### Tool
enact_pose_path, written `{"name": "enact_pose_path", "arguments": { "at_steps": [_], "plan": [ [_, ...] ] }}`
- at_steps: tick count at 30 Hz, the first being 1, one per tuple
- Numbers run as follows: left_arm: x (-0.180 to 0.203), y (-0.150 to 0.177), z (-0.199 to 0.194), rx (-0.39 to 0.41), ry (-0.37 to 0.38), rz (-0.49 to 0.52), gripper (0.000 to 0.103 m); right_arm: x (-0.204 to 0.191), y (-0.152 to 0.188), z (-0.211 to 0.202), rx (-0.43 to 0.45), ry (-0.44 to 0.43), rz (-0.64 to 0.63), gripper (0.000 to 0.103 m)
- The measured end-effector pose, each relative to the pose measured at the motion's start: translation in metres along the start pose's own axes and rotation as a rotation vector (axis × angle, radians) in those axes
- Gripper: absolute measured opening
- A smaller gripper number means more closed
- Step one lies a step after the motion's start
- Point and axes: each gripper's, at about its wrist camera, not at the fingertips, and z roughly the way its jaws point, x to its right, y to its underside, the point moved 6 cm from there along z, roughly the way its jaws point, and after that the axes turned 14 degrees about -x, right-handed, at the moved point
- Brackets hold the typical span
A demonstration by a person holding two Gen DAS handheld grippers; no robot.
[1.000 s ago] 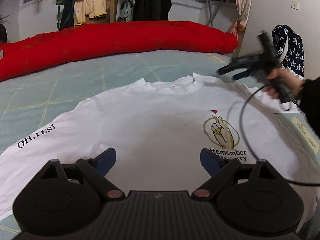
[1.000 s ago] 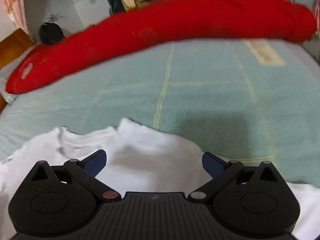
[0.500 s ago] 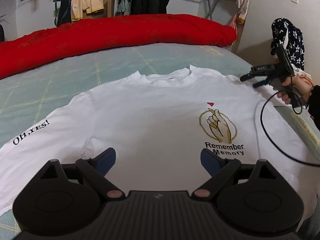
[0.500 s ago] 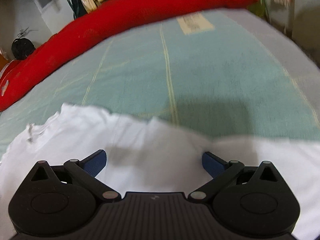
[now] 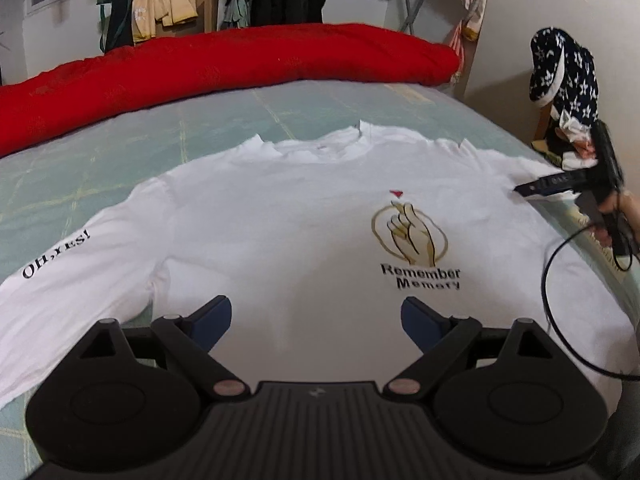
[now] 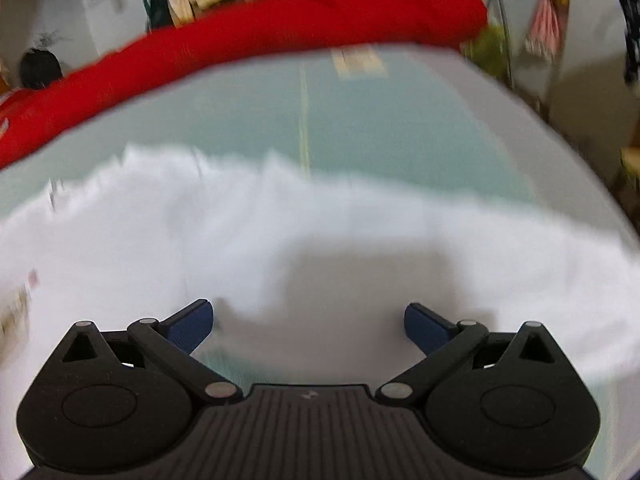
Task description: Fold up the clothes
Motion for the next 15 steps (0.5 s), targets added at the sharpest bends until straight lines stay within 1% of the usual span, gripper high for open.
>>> {"name": "enact_pose_path", "arguments": {
  "at_steps": [2,4,6,8,10,13,15],
  "plan": [
    [0.004,0.002,0.001,-0.016,-0.007,0.010,0.092,0.001,0.011,-0.010,0.004,-0.013,-0.021,0.103],
    [0.008,0.001,0.001,-0.024,-0.011,0.017,0.092,0.010,0.008,-0.023,0.019,-0.027,-0.025,0.103],
    [0.012,0.000,0.001,-0.027,-0.016,0.022,0.092,0.030,0.002,-0.031,0.051,0.007,0.001,0.103],
    [0.017,-0.002,0.003,-0.031,-0.020,0.033,0.092,0.063,-0.007,-0.033,0.086,0.037,0.091,0.103],
    [0.022,-0.003,0.006,-0.038,-0.023,0.046,0.092,0.103,-0.011,-0.030,0.114,0.031,0.214,0.103],
    [0.027,-0.004,0.011,-0.054,-0.028,0.063,0.092,0.157,-0.003,-0.023,0.142,-0.014,0.378,0.103],
    [0.029,-0.005,0.012,-0.061,-0.030,0.069,0.092,0.184,0.001,-0.029,0.182,-0.078,0.463,0.103]
  ]
}}
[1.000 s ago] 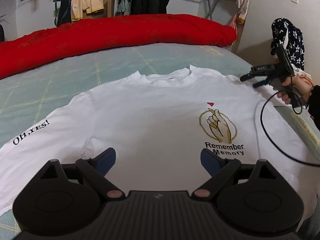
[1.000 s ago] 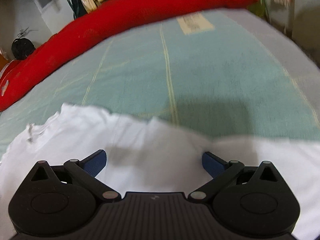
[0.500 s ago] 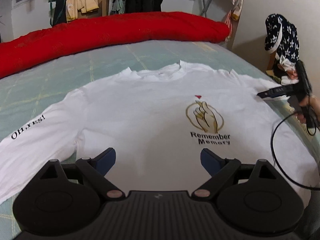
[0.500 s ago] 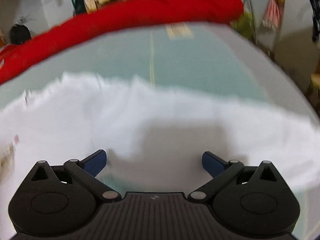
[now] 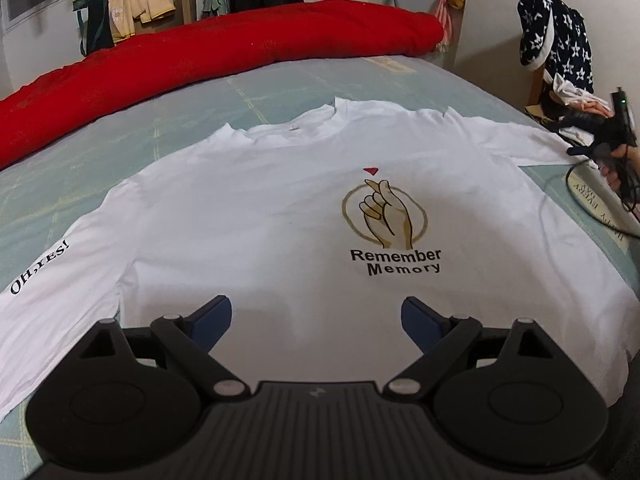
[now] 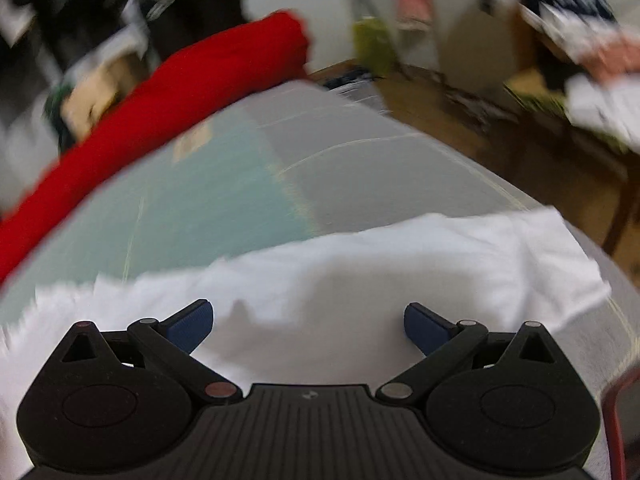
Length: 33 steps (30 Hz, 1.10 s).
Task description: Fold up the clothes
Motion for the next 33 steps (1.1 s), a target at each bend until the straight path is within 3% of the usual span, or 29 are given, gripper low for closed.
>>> {"name": "enact_pose_path", "arguments": {
  "at_steps": [4,9,14,18,22,27,33],
  "plan": [
    [0.003,-0.005,0.003,-0.004,-0.014,0.008,0.092,0.023,-0.025,-0.014,0.069,-0.025,0.070,0.103],
    [0.012,-0.011,0.011,-0.021,-0.018,0.029,0.092,0.039,-0.041,0.015,-0.007,-0.033,0.081,0.103],
    [0.015,-0.010,0.011,-0.028,-0.024,0.036,0.092,0.054,-0.050,0.027,0.009,0.111,0.072,0.103],
    [0.012,-0.005,-0.001,-0.016,-0.034,0.027,0.092,0.046,-0.044,0.009,0.009,0.101,0.071,0.103],
    [0.010,0.004,-0.021,0.007,-0.040,0.017,0.092,0.003,-0.024,-0.022,-0.035,0.086,-0.040,0.103],
    [0.013,0.019,-0.055,0.053,-0.033,0.010,0.092,-0.080,0.013,-0.065,-0.107,-0.035,-0.192,0.103],
    [0.022,0.046,-0.076,0.065,-0.028,0.002,0.094,-0.189,0.109,-0.097,-0.255,-0.283,-0.401,0.103]
  ]
}}
